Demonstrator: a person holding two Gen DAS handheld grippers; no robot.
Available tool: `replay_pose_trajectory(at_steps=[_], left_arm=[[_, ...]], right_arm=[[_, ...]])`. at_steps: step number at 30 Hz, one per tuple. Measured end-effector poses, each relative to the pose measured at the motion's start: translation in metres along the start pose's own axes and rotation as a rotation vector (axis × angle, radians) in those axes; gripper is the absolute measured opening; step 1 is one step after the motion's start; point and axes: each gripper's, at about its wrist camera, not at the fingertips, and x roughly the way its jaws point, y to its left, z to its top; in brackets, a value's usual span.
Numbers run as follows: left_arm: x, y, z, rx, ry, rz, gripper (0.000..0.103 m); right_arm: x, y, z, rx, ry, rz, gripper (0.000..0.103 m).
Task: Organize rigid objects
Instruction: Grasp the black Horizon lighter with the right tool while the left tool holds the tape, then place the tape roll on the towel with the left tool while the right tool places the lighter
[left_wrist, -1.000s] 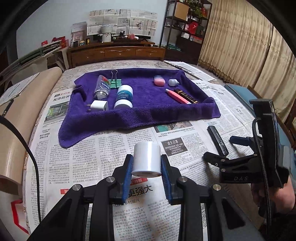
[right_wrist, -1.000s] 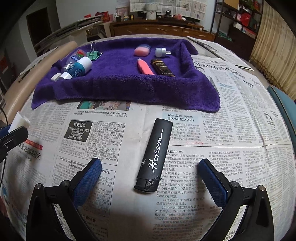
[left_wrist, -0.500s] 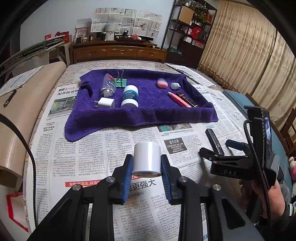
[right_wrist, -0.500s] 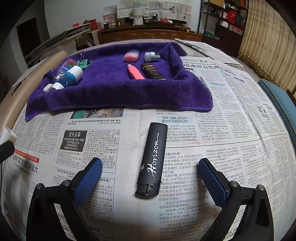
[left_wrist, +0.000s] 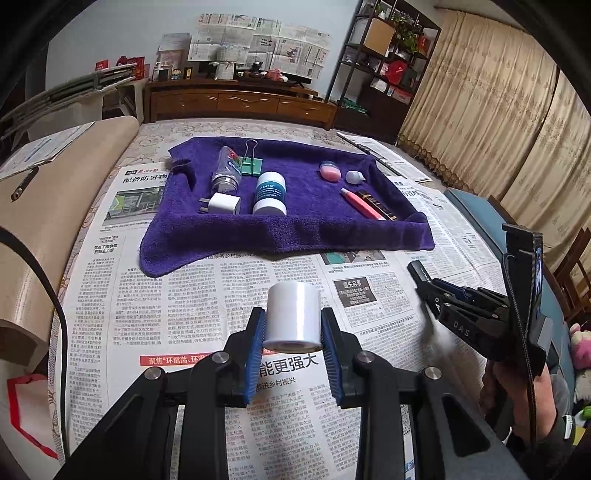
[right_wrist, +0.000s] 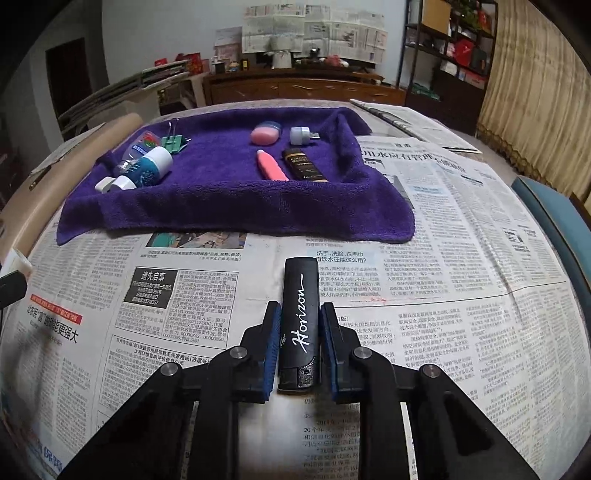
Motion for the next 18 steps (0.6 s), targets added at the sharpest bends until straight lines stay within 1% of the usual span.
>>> replay_pose_trajectory(at_steps=[2, 4, 11, 15, 18], left_arm=[[-0.001, 0.001, 0.0, 0.0, -0.003, -0.002, 0.028], [-0.002, 0.002, 0.0, -0.003, -0.006, -0.003, 0.028], [0.006, 0.007, 0.0, -0.014, 0.004, 0.0, 0.028], [0.011, 0.004, 0.002, -0.021, 0.014, -0.026, 0.028], [0.017, -0.001, 0.004, -0.013, 0.023, -0.022, 0.028]], right_arm=[[-0.001, -0.007, 0.0, 0.011, 0.004, 0.038, 0.022], [-0.002, -0.01, 0.001, 0.017, 0.014, 0.058, 0.022], [-0.014, -0.026, 0.0, 0.015, 0.006, 0.087, 0.021], [-0.016, -0.031, 0.003, 0.002, 0.005, 0.108, 0.021], [-0.014, -0.031, 0.004, -0.01, 0.012, 0.134, 0.021]])
